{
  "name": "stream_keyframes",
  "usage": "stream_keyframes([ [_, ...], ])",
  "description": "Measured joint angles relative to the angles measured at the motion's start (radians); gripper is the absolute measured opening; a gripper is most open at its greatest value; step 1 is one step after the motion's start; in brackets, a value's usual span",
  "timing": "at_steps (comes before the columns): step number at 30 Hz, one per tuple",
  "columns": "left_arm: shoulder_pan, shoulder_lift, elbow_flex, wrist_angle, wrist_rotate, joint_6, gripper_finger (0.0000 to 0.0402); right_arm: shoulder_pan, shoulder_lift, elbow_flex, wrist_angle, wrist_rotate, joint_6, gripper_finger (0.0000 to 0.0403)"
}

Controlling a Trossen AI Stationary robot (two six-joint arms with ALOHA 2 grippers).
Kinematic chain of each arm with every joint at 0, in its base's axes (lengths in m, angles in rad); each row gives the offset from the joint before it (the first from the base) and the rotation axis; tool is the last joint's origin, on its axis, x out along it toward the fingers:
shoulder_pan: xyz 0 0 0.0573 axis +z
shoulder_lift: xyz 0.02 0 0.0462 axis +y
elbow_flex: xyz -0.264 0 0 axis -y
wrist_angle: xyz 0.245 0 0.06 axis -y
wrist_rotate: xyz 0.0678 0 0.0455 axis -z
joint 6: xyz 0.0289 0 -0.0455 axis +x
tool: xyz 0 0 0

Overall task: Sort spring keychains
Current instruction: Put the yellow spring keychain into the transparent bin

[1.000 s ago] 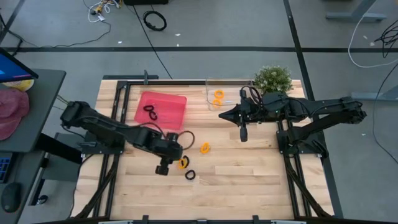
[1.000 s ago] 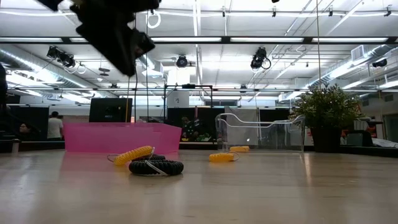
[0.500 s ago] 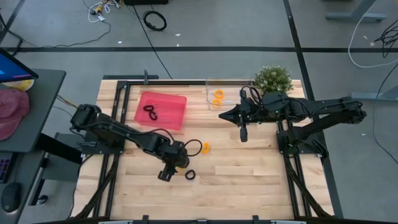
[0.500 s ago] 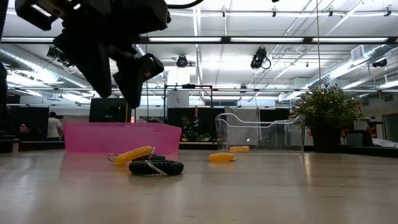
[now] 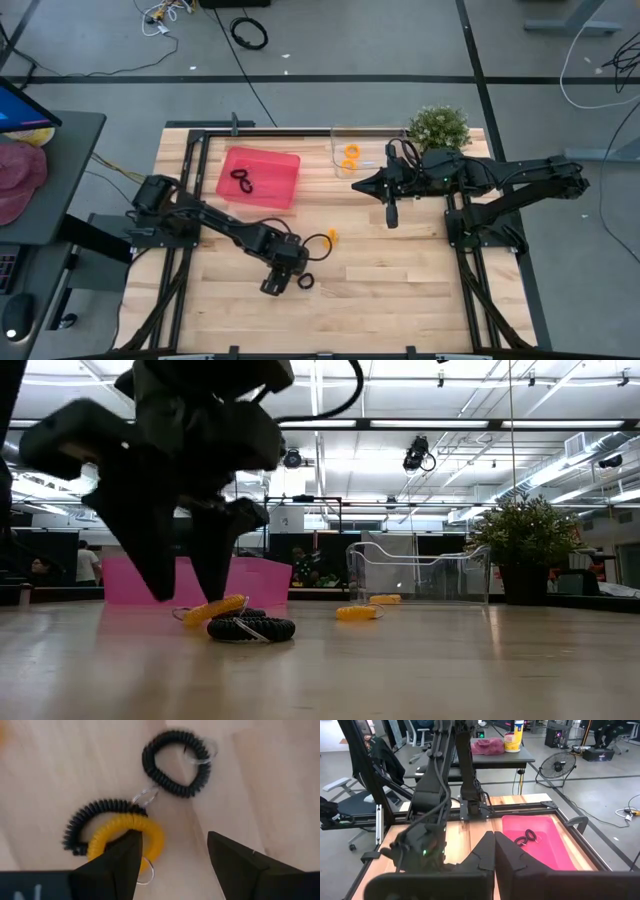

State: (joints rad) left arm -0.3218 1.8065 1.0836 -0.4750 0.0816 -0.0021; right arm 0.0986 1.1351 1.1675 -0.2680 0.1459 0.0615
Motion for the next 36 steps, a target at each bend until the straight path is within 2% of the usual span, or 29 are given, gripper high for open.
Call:
stream_keyframes([
  [9, 0.000, 0.056, 0.003, 0.011, -0.018, -0.047, 0.0213, 0.000, 0.000, 0.000, -0.002, -0.006, -0.002, 0.0004],
  [13, 0.008, 0.057, 0.002, 0.018, -0.045, -0.077, 0.0191, 0.000, 0.000, 0.000, -0.002, -0.006, -0.006, 0.0004],
  [17, 0.009, 0.058, 0.002, 0.021, -0.058, -0.098, 0.0146, 0.000, 0.000, 0.000, -0.002, -0.006, -0.016, 0.0004],
  [24, 0.010, 0.058, 0.001, 0.020, -0.062, -0.126, 0.0042, 0.000, 0.000, 0.000, -0.002, -0.006, -0.018, 0.0004],
  [27, 0.010, 0.053, 0.001, 0.015, -0.063, -0.126, 0.0014, 0.000, 0.000, 0.000, -0.002, -0.006, -0.018, 0.0004],
  [36, 0.010, 0.047, 0.090, -0.136, -0.080, -0.081, 0.0016, 0.000, 0.000, 0.000, -0.001, -0.005, -0.019, 0.0004],
])
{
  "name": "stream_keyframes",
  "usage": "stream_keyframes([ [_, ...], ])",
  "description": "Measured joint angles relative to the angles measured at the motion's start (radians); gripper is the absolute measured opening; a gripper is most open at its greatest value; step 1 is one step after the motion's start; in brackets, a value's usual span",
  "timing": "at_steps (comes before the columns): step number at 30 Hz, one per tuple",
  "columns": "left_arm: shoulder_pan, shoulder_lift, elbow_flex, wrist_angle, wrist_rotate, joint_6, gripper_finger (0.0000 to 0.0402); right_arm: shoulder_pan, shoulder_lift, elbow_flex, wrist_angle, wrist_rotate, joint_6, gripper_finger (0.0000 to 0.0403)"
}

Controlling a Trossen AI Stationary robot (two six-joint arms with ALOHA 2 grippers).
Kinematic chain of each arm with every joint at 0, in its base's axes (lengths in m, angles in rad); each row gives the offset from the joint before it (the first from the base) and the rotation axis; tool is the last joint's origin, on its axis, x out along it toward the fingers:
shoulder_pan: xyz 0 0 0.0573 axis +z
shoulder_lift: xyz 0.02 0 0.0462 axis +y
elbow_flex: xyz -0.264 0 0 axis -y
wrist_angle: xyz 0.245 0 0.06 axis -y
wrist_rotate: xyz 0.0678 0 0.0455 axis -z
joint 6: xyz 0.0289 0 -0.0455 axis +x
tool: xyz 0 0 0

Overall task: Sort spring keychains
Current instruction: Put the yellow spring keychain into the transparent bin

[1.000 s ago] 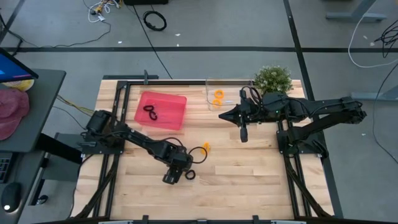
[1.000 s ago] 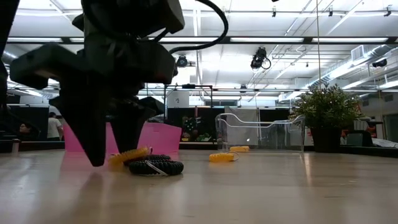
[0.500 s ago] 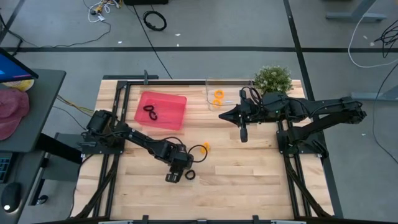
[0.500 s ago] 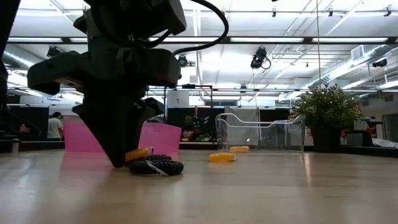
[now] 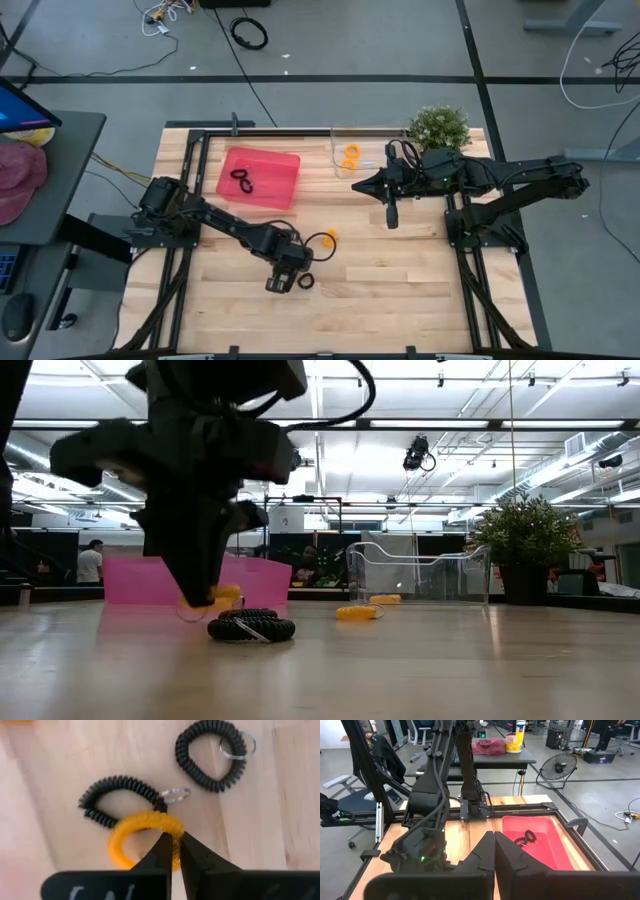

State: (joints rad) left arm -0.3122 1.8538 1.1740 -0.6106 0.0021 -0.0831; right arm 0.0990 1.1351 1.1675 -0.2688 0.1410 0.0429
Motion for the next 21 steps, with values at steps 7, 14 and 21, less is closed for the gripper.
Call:
stream_keyframes([
  [7, 0.000, -0.001, 0.098, -0.134, -0.059, 0.035, 0.0013, 0.000, 0.000, 0.000, -0.001, 0.000, -0.003, 0.0004],
  [14, 0.010, -0.019, 0.165, -0.286, -0.179, 0.073, 0.0011, 0.000, 0.000, 0.000, -0.001, 0.001, -0.010, 0.0004],
  [21, 0.051, -0.137, 0.165, -0.368, -0.235, 0.068, 0.0010, 0.000, 0.000, 0.000, 0.003, 0.001, -0.014, 0.0004],
])
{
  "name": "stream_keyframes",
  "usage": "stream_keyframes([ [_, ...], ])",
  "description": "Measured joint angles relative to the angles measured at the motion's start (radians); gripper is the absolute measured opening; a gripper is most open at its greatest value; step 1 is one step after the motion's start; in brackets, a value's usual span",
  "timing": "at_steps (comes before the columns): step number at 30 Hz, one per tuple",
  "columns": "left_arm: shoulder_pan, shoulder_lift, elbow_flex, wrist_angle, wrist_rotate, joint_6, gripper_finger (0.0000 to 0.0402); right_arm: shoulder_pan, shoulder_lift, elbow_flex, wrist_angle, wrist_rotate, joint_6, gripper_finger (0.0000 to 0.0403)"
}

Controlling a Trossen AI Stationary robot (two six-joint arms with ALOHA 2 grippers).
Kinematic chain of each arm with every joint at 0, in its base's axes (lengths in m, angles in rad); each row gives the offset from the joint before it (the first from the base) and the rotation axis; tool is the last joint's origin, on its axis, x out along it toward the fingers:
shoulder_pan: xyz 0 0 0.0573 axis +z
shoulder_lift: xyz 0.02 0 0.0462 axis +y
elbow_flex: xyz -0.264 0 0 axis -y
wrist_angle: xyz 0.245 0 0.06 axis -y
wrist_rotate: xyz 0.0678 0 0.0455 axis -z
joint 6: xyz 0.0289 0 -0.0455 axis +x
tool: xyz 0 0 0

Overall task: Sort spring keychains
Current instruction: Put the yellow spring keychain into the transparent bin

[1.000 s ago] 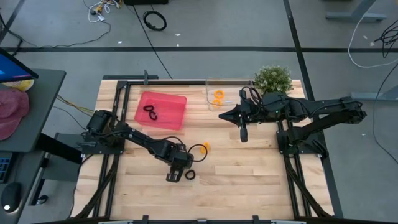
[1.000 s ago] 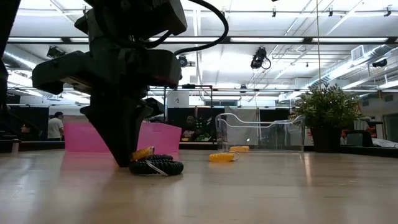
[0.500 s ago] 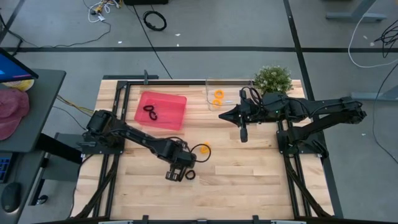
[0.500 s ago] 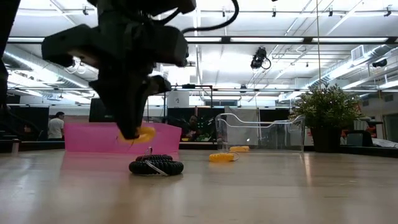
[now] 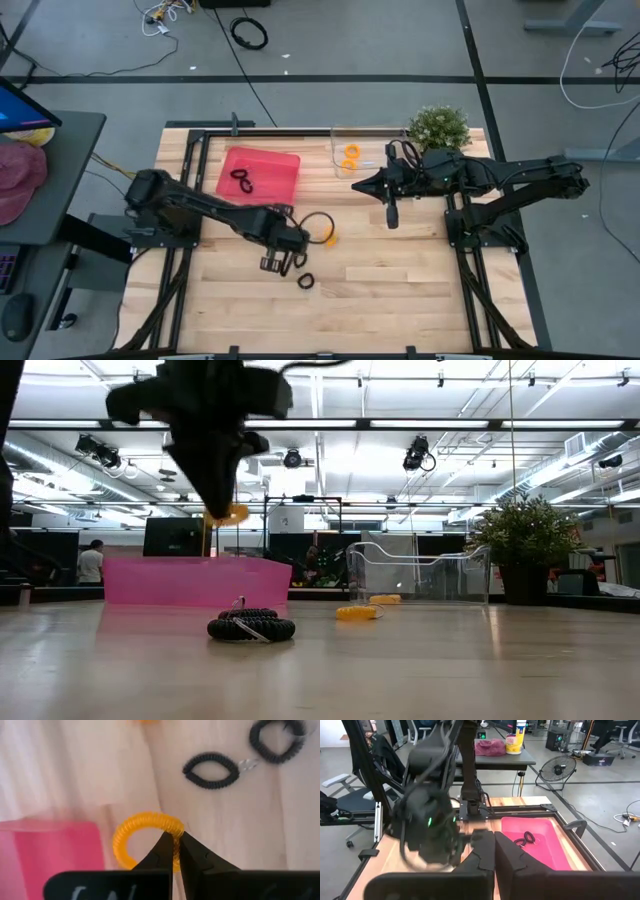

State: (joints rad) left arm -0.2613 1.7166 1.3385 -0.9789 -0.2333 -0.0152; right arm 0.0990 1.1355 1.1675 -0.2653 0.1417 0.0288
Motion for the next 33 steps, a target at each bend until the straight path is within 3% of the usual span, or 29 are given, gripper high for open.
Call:
stream_keyframes([
  [11, 0.036, -0.348, 0.000, 0.064, -0.069, -0.071, 0.0010, 0.000, 0.000, 0.000, 0.009, 0.000, -0.011, 0.0004],
  [17, 0.036, -0.519, 0.001, 0.290, -0.087, -0.047, 0.0010, 0.000, 0.000, 0.000, 0.021, 0.000, -0.011, 0.0004],
  [24, 0.035, -0.612, 0.003, 0.696, -0.002, 0.118, 0.0010, -0.001, 0.000, 0.000, 0.046, 0.000, -0.012, 0.0004],
  [27, 0.037, -0.621, 0.003, 0.780, 0.032, 0.178, 0.0011, -0.006, 0.000, 0.000, 0.051, 0.000, -0.012, 0.0004],
  [33, 0.058, -0.613, 0.002, 0.794, 0.064, 0.184, 0.0011, -0.007, 0.000, 0.000, 0.084, 0.000, 0.018, 0.0009],
])
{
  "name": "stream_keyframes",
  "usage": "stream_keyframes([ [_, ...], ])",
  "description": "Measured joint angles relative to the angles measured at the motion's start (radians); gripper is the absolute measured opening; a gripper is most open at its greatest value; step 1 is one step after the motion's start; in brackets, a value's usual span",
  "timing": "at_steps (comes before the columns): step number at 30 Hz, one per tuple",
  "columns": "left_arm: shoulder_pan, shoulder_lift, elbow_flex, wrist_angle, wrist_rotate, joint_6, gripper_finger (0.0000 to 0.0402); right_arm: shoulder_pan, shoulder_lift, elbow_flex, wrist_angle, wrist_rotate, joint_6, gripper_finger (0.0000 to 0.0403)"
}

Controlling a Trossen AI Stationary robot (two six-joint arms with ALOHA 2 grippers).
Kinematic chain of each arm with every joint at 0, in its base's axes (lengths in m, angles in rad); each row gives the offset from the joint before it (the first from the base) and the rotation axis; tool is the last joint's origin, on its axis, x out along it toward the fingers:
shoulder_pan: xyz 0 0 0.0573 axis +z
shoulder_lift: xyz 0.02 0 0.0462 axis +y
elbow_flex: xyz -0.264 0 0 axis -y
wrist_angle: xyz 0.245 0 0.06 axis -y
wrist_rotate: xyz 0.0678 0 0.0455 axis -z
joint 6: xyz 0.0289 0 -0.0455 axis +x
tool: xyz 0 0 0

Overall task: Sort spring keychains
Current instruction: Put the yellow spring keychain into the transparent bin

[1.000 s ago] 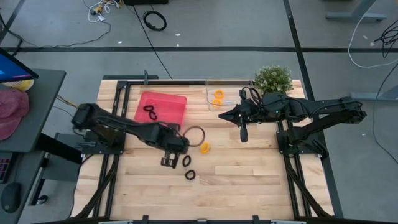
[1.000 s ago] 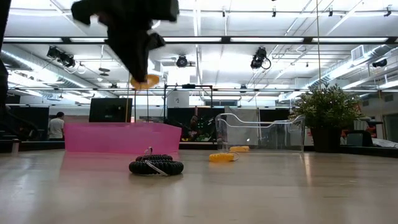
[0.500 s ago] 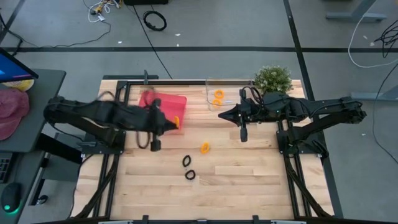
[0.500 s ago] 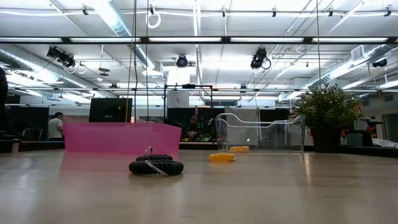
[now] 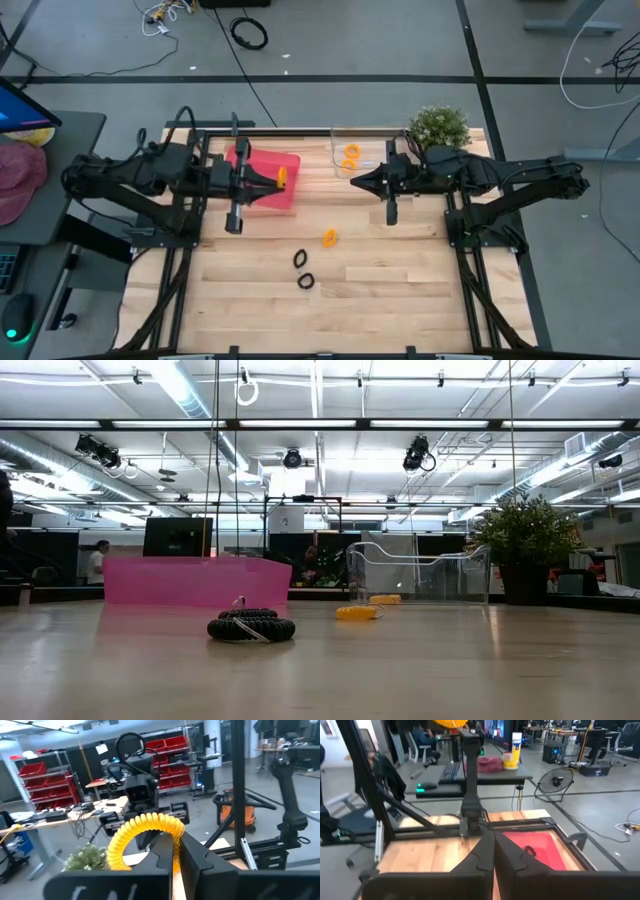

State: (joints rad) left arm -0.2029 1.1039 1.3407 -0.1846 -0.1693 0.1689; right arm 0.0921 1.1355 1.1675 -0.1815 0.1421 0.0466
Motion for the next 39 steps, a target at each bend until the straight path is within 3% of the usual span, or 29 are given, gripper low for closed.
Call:
stream_keyframes([
  [8, 0.049, 0.029, -0.002, 0.048, 0.206, -0.033, 0.0011, -0.001, 0.000, 0.000, 0.136, -0.014, 0.019, 0.0046],
  [15, 0.116, 0.074, 0.001, 0.167, 0.313, -0.030, 0.0011, -0.047, 0.020, 0.001, 0.255, -0.179, 0.109, 0.0114],
  [25, 0.185, 0.183, -0.002, 0.302, 0.477, -0.091, 0.0011, -0.094, 0.118, 0.001, 0.461, -0.332, 0.211, 0.0208],
  [39, 0.195, 0.281, -0.001, 0.414, 0.533, -0.127, 0.0011, -0.105, 0.181, 0.000, 0.549, -0.379, 0.260, 0.0216],
])
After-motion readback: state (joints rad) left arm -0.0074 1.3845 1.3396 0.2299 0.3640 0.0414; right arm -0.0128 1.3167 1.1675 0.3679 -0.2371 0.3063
